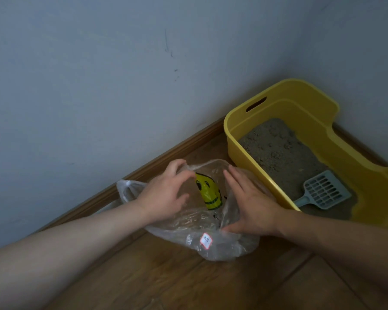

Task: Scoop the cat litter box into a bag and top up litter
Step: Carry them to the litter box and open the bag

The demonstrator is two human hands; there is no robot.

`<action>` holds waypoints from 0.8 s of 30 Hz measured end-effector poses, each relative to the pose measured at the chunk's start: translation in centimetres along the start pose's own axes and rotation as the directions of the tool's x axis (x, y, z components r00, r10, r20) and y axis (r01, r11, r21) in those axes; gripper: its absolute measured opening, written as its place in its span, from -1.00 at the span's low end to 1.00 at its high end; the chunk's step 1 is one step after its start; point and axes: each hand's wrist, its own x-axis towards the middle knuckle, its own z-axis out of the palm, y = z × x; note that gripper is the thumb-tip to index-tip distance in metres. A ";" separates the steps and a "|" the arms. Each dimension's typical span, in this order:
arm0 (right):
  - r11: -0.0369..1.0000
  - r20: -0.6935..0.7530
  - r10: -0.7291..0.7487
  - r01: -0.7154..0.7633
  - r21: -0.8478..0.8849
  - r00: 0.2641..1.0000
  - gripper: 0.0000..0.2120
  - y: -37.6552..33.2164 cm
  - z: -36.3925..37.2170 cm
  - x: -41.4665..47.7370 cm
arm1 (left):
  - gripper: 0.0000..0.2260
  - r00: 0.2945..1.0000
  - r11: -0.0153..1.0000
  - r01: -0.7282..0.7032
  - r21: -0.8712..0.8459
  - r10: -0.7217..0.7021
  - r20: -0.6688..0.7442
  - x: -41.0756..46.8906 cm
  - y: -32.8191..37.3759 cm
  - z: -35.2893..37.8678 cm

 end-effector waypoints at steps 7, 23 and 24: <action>0.984 -0.028 -0.092 0.086 -0.153 0.995 0.21 0.3 -0.5 -1.3 | -0.70 0.995 0.989 0.103 -0.107 -0.101 0.024 2.4 2.1 -1.8; 0.971 -0.236 -0.116 0.160 0.179 0.965 0.03 -0.2 -5.4 -4.4 | -0.65 0.983 0.934 -0.011 -0.358 -0.056 -0.175 2.3 4.0 -2.7; 0.971 -0.252 -0.095 0.146 0.189 0.963 0.02 0.0 -5.8 -4.6 | -0.65 0.982 0.930 -0.016 -0.368 -0.054 -0.179 2.4 4.2 -2.8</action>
